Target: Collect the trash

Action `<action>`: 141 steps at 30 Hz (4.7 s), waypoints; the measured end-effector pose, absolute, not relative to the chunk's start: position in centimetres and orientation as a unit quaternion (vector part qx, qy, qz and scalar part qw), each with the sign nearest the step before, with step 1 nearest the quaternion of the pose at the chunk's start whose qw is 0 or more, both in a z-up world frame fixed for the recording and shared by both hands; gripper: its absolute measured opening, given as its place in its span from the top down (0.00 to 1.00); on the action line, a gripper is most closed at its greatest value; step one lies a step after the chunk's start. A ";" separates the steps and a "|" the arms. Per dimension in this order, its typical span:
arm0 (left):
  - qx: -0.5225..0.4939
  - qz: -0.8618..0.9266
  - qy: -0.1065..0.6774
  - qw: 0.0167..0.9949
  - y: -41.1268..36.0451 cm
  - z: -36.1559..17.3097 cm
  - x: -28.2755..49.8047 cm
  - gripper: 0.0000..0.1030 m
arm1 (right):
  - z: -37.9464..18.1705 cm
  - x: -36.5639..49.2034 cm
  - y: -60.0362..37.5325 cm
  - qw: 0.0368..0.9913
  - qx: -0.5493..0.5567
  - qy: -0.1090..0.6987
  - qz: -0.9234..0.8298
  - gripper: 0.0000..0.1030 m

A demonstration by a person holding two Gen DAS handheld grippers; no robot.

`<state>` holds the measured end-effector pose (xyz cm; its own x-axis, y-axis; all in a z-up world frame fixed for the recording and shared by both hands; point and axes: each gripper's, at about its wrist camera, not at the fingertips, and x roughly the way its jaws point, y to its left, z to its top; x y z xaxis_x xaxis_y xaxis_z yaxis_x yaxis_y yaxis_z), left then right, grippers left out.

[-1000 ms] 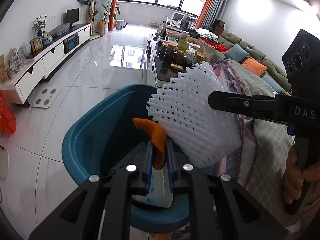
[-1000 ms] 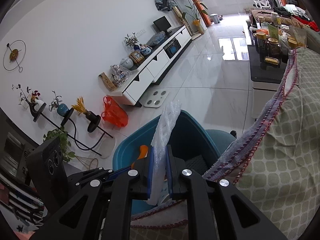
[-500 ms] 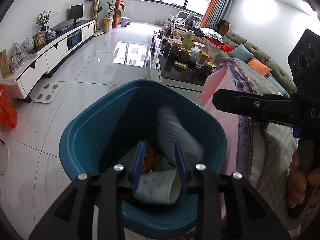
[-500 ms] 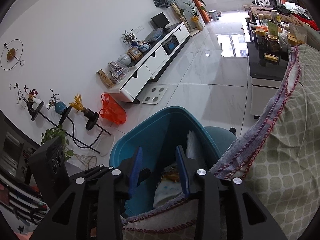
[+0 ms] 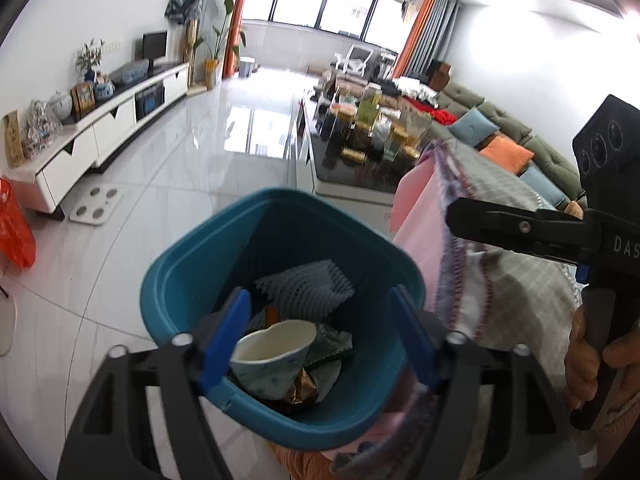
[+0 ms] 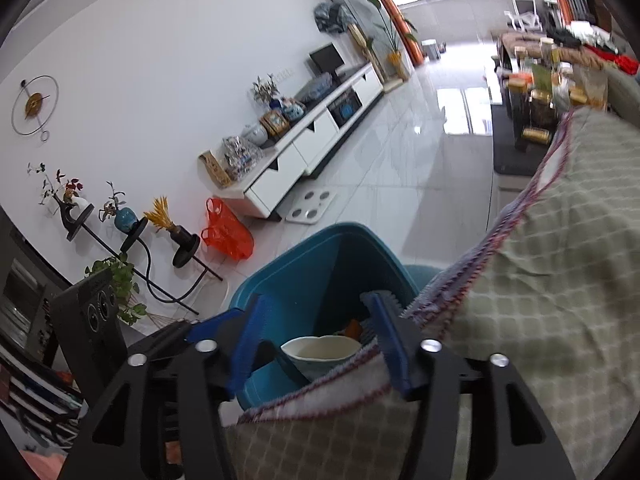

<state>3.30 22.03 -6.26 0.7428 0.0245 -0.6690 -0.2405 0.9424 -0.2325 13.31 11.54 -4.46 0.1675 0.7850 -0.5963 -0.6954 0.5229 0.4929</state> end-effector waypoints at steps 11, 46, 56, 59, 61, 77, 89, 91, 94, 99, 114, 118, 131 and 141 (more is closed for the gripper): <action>-0.102 0.054 0.258 0.959 16.5 -2.0 -0.7 0.03 | -1.3 8.8 2.6 0.842 0.047 0.320 0.431 0.07; -0.015 -0.051 0.121 0.991 -4.4 0.4 0.3 0.03 | -0.2 -3.8 -21.2 0.990 0.022 0.135 0.019 0.04; -0.007 -0.058 0.107 0.993 -5.5 0.4 -0.3 0.03 | 0.0 -4.5 -22.6 0.992 0.030 0.126 -0.003 0.04; -0.008 -0.058 0.107 0.993 -5.6 0.4 -0.3 0.03 | 0.2 -4.7 -22.6 0.992 0.030 0.123 -0.006 0.04; -0.006 -0.057 0.105 0.993 -5.7 0.5 -0.3 0.03 | 0.3 -4.8 -22.7 0.992 0.031 0.122 -0.008 0.04; -0.002 -0.053 0.099 0.994 -5.8 0.5 -0.4 0.03 | 0.3 -4.9 -22.9 0.992 0.034 0.124 -0.008 0.04; -0.002 -0.052 0.100 0.994 -5.8 0.5 -0.3 0.03 | 0.3 -4.9 -23.0 0.992 0.033 0.125 -0.008 0.04; -0.002 -0.052 0.100 0.994 -5.8 0.5 -0.3 0.03 | 0.3 -4.9 -23.0 0.992 0.034 0.125 -0.008 0.04; -0.002 -0.051 0.100 0.994 -5.7 0.5 -0.3 0.03 | 0.3 -4.8 -23.0 0.992 0.034 0.124 -0.008 0.04; -0.001 -0.051 0.100 0.994 -5.7 0.5 -0.3 0.03 | 0.4 -4.8 -23.0 0.992 0.033 0.124 -0.008 0.04; -0.001 -0.047 0.099 0.994 -5.5 0.4 -0.2 0.03 | 0.4 -4.8 -22.9 0.992 0.034 0.124 -0.007 0.04; -0.001 -0.048 0.099 0.994 -5.5 0.4 -0.2 0.03 | 0.4 -4.8 -22.9 0.992 0.034 0.123 -0.008 0.04; -0.001 -0.047 0.099 0.994 -5.4 0.4 -0.2 0.03 | 0.4 -4.7 -22.9 0.992 0.034 0.123 -0.008 0.04; -0.001 -0.047 0.100 0.994 -5.4 0.4 -0.2 0.03 | 0.3 -4.8 -22.9 0.992 0.034 0.123 -0.007 0.04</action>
